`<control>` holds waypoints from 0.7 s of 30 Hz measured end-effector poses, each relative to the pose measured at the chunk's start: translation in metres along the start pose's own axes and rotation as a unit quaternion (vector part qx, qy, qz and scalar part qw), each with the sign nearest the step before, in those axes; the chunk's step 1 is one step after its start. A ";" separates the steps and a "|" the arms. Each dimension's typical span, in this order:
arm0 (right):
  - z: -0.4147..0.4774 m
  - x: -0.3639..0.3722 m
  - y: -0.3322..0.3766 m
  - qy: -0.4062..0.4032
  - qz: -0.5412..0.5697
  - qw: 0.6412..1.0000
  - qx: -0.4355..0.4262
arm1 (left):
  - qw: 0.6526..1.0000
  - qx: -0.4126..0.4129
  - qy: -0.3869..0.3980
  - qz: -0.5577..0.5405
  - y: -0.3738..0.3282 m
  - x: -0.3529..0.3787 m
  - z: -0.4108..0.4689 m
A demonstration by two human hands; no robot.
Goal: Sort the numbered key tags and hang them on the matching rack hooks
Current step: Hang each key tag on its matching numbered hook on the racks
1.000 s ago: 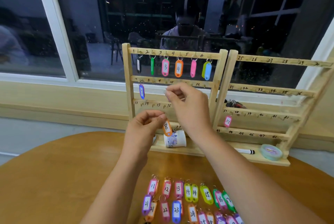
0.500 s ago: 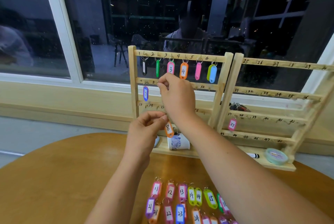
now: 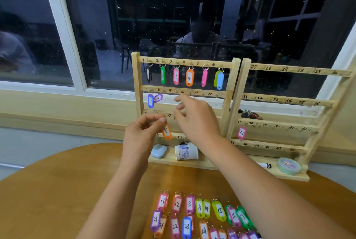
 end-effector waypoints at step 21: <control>-0.157 -0.068 -0.158 -0.071 0.132 0.966 0.210 | 0.962 0.135 -0.067 0.226 -0.070 0.011 0.070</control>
Point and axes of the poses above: each hand's wrist, its own z-axis towards the middle knuckle, its own x-axis out of the palm, y = z × x, the point moved 7 cm from there along z, towards the middle knuckle, and after that the axes turned 3 degrees about y, right-handed, at the moved point
